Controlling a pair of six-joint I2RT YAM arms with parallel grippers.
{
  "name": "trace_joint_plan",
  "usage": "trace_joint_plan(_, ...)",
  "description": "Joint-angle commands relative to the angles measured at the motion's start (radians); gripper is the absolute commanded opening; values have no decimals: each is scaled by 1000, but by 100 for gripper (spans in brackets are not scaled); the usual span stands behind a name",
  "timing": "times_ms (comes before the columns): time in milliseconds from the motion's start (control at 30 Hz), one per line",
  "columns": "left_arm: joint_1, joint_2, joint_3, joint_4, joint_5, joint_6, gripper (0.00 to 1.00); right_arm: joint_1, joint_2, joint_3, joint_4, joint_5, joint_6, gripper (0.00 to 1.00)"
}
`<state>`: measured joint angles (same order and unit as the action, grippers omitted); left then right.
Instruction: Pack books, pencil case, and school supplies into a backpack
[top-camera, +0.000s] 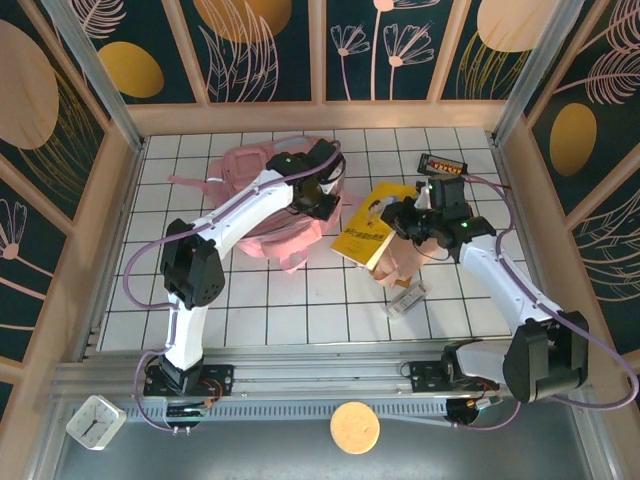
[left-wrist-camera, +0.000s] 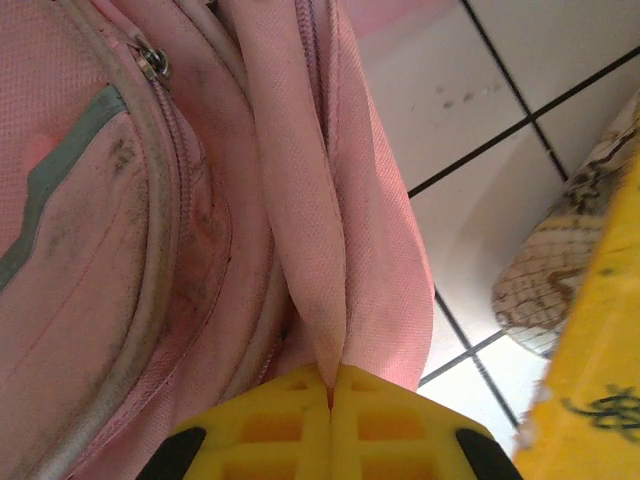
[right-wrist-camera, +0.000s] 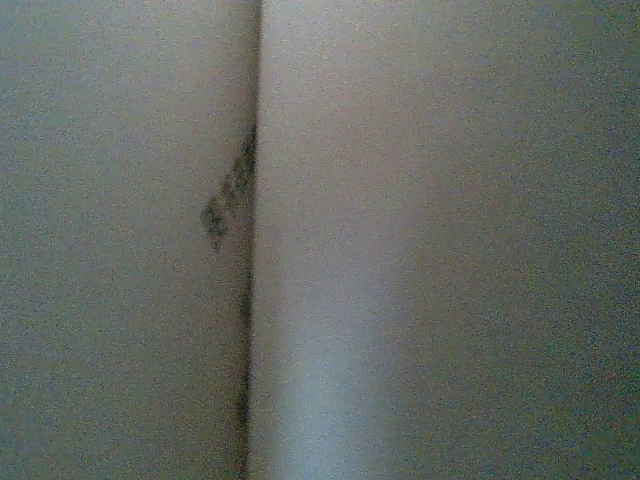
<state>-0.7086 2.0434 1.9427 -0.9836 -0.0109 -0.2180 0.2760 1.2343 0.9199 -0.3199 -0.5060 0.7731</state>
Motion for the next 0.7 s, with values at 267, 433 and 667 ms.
trace_joint_plan(267, 0, -12, 30, 7, 164, -136, 0, 74, 97, -5, 202, -97, 44, 0)
trace_joint_plan(433, 14, -34, 30, 49, 264, -204, 0, 75, 199, -25, 262, -84, 35, 0)
trace_joint_plan(667, 37, -79, -3, 94, 313, -255, 0, 91, 296, -62, 318, -93, 57, 0)
